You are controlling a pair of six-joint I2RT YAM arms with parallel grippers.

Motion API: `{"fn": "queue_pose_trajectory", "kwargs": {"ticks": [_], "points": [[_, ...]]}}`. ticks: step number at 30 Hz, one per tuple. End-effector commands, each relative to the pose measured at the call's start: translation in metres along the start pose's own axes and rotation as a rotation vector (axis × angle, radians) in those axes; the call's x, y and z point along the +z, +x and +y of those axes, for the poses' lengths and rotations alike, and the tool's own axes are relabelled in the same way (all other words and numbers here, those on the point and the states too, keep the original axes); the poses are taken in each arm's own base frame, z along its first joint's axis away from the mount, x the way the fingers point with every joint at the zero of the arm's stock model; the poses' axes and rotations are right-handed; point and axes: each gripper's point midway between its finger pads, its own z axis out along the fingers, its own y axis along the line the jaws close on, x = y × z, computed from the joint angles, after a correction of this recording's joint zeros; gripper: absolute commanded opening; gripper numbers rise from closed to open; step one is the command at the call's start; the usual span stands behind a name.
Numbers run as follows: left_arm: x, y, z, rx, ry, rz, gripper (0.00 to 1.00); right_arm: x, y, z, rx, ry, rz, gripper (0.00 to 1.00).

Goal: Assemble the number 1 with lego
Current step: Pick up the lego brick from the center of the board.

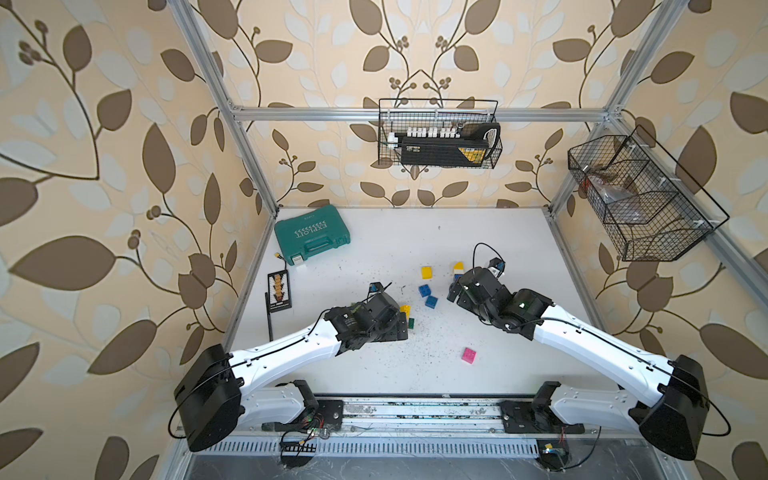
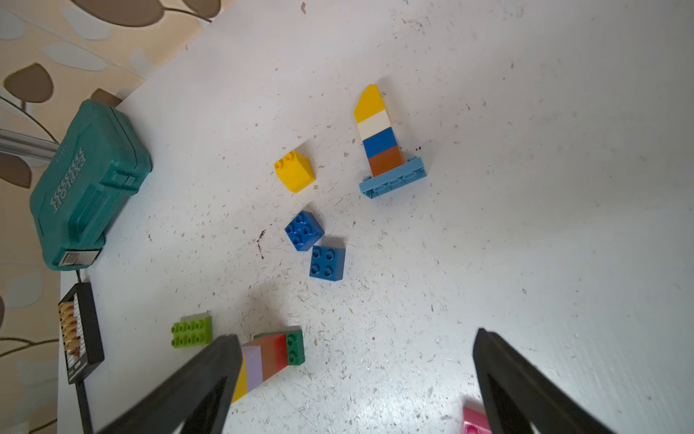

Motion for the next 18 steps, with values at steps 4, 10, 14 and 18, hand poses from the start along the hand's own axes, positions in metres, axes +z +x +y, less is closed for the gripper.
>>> {"fn": "queue_pose_trajectory", "kwargs": {"ticks": [4,10,14,18], "points": [[0.008,-0.027,-0.021,0.073,-0.045,-0.058,0.96,0.008,-0.013,0.017,0.007,-0.067,0.033,0.99],[0.031,-0.031,-0.015,0.093,-0.194,-0.020,0.84,0.015,-0.018,0.017,0.023,-0.082,0.068,0.99],[0.041,-0.032,-0.018,0.112,-0.223,0.001,0.76,0.015,-0.021,0.017,0.032,-0.097,0.065,0.99],[0.048,-0.034,-0.018,0.123,-0.257,0.015,0.63,0.019,-0.020,0.017,0.039,-0.101,0.075,0.99]]}}
